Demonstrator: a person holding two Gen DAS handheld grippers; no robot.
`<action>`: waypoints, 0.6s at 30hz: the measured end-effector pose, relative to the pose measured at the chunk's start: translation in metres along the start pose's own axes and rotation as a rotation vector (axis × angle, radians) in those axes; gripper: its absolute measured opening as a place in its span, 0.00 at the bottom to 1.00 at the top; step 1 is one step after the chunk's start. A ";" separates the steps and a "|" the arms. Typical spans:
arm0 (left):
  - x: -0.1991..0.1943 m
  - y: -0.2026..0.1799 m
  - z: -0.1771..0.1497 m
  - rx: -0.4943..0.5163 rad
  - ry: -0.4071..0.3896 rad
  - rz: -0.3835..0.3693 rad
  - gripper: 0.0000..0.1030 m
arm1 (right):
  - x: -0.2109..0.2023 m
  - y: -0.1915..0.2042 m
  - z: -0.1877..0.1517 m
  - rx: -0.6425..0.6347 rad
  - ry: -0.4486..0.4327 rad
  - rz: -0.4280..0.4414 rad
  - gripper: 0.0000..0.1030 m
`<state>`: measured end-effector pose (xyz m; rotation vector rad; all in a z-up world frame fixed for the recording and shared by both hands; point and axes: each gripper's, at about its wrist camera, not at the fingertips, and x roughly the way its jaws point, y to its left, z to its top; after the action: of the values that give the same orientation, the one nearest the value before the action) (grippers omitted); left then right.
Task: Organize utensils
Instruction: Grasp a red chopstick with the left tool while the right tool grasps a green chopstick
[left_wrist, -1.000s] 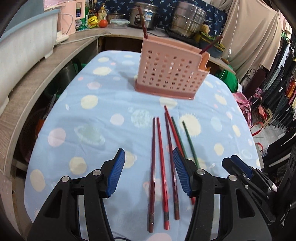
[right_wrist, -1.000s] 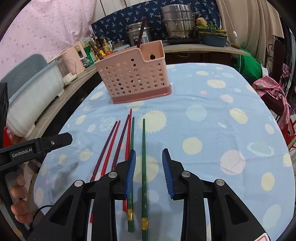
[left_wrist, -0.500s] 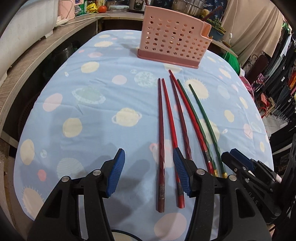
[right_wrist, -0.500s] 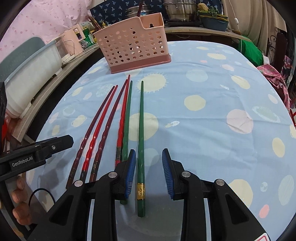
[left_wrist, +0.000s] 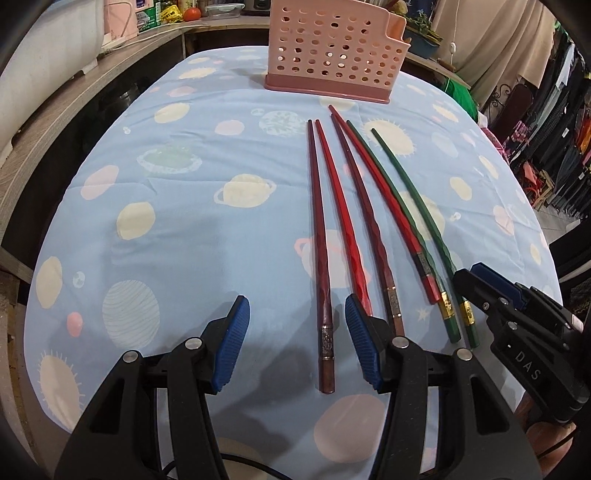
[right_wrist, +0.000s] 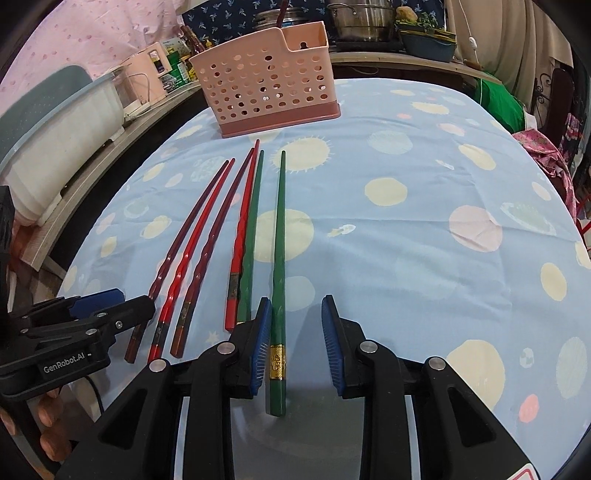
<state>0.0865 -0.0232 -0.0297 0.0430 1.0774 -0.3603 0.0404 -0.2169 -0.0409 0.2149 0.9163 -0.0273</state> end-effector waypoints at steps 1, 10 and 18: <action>0.000 0.000 -0.001 0.004 -0.001 0.002 0.50 | 0.000 0.000 0.000 0.000 0.000 -0.001 0.26; -0.005 -0.004 -0.014 0.054 -0.024 0.048 0.48 | -0.004 0.002 -0.006 -0.013 -0.003 -0.010 0.25; -0.007 -0.004 -0.018 0.077 -0.037 0.074 0.25 | -0.005 0.005 -0.011 -0.044 -0.008 -0.035 0.15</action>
<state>0.0668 -0.0217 -0.0313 0.1441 1.0219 -0.3343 0.0291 -0.2101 -0.0422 0.1573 0.9120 -0.0401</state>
